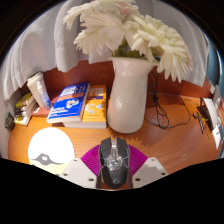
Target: Arrange mouse
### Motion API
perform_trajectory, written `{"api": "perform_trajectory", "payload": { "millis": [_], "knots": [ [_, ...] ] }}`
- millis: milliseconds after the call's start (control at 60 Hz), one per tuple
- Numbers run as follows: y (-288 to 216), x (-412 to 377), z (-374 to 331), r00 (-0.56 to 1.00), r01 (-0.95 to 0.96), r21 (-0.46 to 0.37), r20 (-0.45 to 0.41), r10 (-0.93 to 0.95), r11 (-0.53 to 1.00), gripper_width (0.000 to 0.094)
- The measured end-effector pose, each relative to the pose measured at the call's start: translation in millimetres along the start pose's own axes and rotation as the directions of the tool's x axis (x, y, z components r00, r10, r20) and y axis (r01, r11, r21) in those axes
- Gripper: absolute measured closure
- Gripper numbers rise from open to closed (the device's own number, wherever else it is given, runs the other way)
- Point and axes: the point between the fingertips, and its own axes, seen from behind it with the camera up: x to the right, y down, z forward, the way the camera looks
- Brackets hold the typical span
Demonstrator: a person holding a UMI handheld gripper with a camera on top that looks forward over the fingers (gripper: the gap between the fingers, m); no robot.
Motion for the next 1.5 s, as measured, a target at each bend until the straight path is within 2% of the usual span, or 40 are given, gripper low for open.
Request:
{"api": "perform_trajectory", "payload": {
  "millis": [233, 367, 433, 517, 717, 733, 750, 867, 883, 933, 1067, 1083, 1133, 1183, 1217, 1250, 1367, 1500],
  "knots": [
    [-103, -105, -109, 1.0, -0.02, 0.253, 0.016, 0.017, 0.967, 0.0579],
    [-133, -174, -131, 0.999, 0.006, 0.307, 0.043, -0.02, 0.952, 0.0573],
    [-127, -202, -117, 0.998, 0.022, 0.292, 0.049, -0.038, 0.956, 0.0574],
    [-99, -225, -84, 0.997, 0.003, 0.213, 0.072, -0.019, 0.977, 0.0575],
    [-15, -228, -2, 0.998, 0.051, 0.043, 0.022, -0.052, 0.998, 0.058],
    [-9, -228, 2, 0.998, 0.052, 0.034, 0.022, -0.052, 0.998, 0.0622],
    [-4, -227, 6, 0.998, 0.052, 0.026, 0.022, -0.053, 0.998, 0.058],
    [22, -225, 25, 0.997, 0.069, -0.023, 0.017, -0.069, 0.997, 0.0558],
    [17, -225, 28, 0.998, 0.056, 0.019, 0.016, -0.056, 0.998, 0.0564],
    [20, -223, 28, 0.999, 0.043, 0.016, 0.01, -0.044, 0.999, 0.0565],
    [20, -223, 28, 1.0, 0.015, 0.019, 0.011, -0.015, 1.0, 0.0453],
    [20, -223, 29, 1.0, 0.016, 0.02, 0.012, -0.016, 1.0, 0.048],
    [24, -221, 28, 1.0, 0.014, 0.002, 0.01, -0.014, 1.0, 0.038],
    [28, -215, 22, 1.0, 0.016, -0.024, -0.015, -0.017, 1.0, 0.0241],
    [24, -213, 14, 0.999, 0.021, -0.017, -0.027, -0.021, 1.0, 0.02],
    [17, -213, 2, 0.999, 0.022, 0.004, -0.026, -0.022, 1.0, 0.022],
    [2, -222, -54, 1.0, 0.011, 0.065, 0.012, -0.012, 0.998, 0.0131],
    [-5, -226, -143, 0.999, 0.013, 0.143, 0.037, -0.018, 0.99, 0.0137]
  ]
}}
